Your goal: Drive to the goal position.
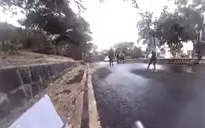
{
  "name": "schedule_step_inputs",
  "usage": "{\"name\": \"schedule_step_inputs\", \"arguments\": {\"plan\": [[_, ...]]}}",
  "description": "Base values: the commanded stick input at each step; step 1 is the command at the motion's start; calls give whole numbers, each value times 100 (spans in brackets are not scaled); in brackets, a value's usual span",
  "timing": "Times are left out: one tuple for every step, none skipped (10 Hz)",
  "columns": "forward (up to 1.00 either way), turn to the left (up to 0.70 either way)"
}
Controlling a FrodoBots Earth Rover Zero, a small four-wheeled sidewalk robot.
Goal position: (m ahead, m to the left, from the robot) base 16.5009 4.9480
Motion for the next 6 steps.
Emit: {"name": "schedule_step_inputs", "arguments": {"plan": [[50, 0], [50, 0], [50, 0], [50, 0], [50, 0], [50, 0]]}}
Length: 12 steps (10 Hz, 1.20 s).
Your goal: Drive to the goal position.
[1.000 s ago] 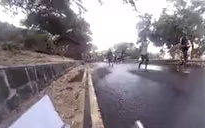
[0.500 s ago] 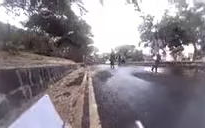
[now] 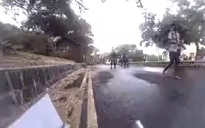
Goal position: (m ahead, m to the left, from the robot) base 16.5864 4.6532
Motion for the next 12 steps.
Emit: {"name": "schedule_step_inputs", "arguments": {"plan": [[50, 0], [50, 0], [50, 0], [50, 0], [50, 0], [50, 0], [50, 0], [50, 0], [50, 0], [50, 0], [50, 0], [50, 0]]}}
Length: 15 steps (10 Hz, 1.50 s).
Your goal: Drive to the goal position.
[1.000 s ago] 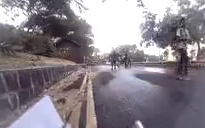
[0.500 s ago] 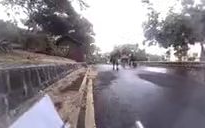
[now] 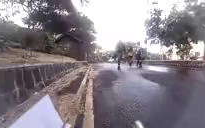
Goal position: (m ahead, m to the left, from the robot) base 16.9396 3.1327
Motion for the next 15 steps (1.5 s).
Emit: {"name": "schedule_step_inputs", "arguments": {"plan": [[50, 0], [50, 0], [50, 0], [50, 0], [50, 0], [50, 0], [50, 0], [50, 0], [50, 0], [50, 0], [50, 0], [50, 0], [50, 0], [50, 0], [50, 0]]}}
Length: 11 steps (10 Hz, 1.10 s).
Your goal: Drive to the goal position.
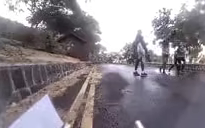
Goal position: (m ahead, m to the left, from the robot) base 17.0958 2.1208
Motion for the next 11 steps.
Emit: {"name": "schedule_step_inputs", "arguments": {"plan": [[50, 0], [50, 0], [50, 0], [50, 0], [50, 0], [50, 0], [50, 0], [50, 0], [50, 0], [50, 0], [50, 0]]}}
